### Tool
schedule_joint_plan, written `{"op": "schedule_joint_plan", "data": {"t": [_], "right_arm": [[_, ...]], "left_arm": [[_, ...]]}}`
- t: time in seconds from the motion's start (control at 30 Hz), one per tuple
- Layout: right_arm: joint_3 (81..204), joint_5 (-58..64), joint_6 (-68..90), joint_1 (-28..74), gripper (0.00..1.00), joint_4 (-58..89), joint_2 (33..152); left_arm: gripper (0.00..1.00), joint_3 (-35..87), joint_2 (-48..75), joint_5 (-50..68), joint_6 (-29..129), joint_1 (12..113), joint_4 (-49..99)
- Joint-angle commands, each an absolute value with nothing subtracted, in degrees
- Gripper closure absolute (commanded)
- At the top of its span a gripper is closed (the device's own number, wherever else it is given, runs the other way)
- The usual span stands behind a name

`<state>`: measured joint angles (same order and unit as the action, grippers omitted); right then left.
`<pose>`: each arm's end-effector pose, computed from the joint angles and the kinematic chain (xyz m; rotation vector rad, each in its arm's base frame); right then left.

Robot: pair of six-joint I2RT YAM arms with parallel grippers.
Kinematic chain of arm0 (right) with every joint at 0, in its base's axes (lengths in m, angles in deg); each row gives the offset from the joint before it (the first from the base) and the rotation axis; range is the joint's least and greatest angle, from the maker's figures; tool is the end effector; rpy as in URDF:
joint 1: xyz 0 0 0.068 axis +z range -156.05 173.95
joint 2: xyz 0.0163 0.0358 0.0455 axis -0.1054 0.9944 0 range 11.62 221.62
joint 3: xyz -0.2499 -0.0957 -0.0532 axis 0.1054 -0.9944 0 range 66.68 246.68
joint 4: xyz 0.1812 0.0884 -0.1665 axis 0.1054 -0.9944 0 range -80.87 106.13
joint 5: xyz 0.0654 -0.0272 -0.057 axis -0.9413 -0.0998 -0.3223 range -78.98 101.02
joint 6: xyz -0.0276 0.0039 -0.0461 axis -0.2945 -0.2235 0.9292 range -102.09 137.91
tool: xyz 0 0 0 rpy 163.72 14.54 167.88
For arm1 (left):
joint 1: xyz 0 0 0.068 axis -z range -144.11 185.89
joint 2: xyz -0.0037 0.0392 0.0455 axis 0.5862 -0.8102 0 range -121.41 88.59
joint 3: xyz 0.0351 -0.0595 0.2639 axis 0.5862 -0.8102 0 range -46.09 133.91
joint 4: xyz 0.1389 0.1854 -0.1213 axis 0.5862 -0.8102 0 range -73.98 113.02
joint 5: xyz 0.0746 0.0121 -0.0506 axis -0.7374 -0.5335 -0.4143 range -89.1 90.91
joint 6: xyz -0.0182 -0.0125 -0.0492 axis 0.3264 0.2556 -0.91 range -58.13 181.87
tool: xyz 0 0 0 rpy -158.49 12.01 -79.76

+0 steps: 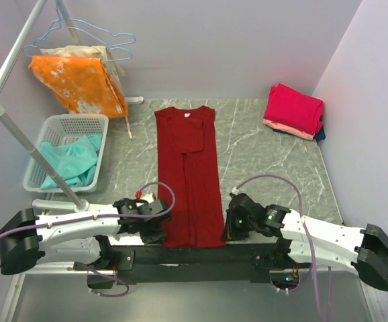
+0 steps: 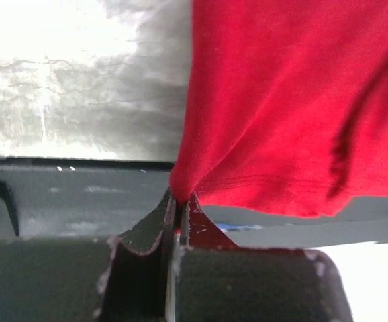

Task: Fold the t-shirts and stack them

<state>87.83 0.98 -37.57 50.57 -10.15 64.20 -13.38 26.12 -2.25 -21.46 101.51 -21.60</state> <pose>0.0819 0.1354 0.1544 -0.1010 2.8529 0.8252 0.0720 -0.1541 0.1725 -0.4717 2.9556 -0.3734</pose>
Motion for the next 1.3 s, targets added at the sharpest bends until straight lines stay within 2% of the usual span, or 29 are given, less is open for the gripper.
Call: {"op": "schedule_joint_plan", "data": {"t": [0.0,0.2,0.5,0.7,1.0,1.23,1.27], "right_arm": [[96.6,7.1,-36.6,50.9,1.00,-17.3,62.3],[107.2,10.9,-34.0,49.1,1.00,-22.3,66.5],[115.6,10.9,-23.1,36.2,1.00,-19.5,75.4],[124.0,9.6,-15.9,28.2,1.00,-15.2,88.6],[144.7,6.2,-10.9,21.4,1.00,-13.0,112.7],[156.0,5.3,-11.2,19.4,1.00,-15.9,122.1],[156.7,5.6,-11.4,19.3,0.94,-16.4,122.6]], "left_arm": [[0.99,-4.7,25.8,-9.4,-23.8,101.9,-29.0],[0.99,4.7,21.2,-15.4,-21.5,99.9,-35.2],[0.99,18.2,11.9,-21.6,-6.8,84.1,-33.2],[0.99,27.6,0.4,-21.6,4.3,75.7,-27.4],[0.99,40.8,-17.7,-19.5,14.7,66.7,-22.7],[0.99,50.4,-29.1,-17.1,21.3,62.2,-21.0],[0.99,51.3,-29.7,-17.0,22.0,61.8,-20.7]]}}
